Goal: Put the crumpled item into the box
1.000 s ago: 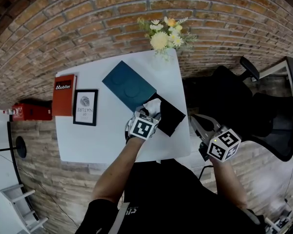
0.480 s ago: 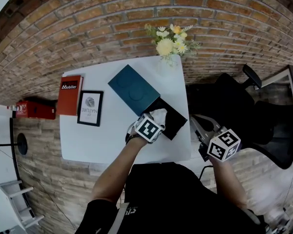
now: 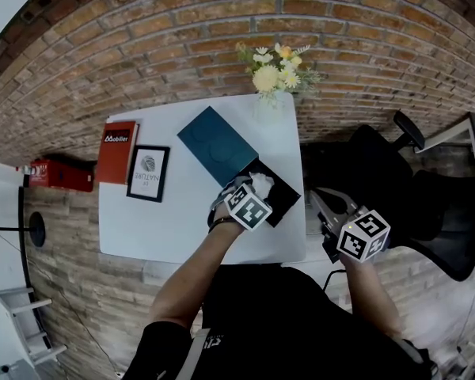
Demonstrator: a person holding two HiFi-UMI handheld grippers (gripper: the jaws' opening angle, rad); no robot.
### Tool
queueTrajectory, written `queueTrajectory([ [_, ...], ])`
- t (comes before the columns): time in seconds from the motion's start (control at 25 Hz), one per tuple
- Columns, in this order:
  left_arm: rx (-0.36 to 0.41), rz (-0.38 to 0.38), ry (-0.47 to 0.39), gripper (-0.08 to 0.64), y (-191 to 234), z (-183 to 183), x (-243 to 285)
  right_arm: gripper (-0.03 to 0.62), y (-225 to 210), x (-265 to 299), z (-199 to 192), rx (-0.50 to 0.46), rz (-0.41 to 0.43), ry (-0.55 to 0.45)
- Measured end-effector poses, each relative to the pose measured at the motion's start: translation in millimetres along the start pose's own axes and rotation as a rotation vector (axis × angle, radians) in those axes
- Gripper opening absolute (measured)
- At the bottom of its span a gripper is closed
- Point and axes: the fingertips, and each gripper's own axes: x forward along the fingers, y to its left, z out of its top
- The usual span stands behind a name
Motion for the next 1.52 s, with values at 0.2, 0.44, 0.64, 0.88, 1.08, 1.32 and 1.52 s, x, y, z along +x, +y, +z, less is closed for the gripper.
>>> queueTrajectory([
  [0.2,0.013,0.104,-0.112,0.313,0.7,27.5,-28.7,0.0,-3.3,-11.6,-1.8,-0.007,0.015,-0.006],
  [0.44,-0.041,0.139,-0.196,0.31,3.5,31.7,-68.1,0.0,-2.8,-17.8,-2.0,-0.014,0.036,-0.017],
  [0.64,-0.108,0.141,-0.31,0.287,10.0,40.6,-103.2,0.0,4.5,-20.7,7.0,-0.021,0.023,-0.042],
  [0.88,-0.121,0.134,-0.422,0.265,32.3,50.2,-149.8,0.0,20.5,-5.9,29.1,-0.04,-0.004,-0.083],
  [1.08,-0.131,0.122,-0.515,0.242,47.5,51.0,-188.7,0.0,46.0,13.3,37.1,-0.073,0.002,-0.095],
  [1.32,-0.17,0.115,-0.605,0.216,67.6,43.1,-227.1,0.0,69.9,30.1,52.3,-0.111,0.002,-0.11],
  [1.52,-0.201,0.117,-0.665,0.193,79.1,30.6,-254.1,0.0,93.5,38.4,59.7,-0.135,0.016,-0.123],
])
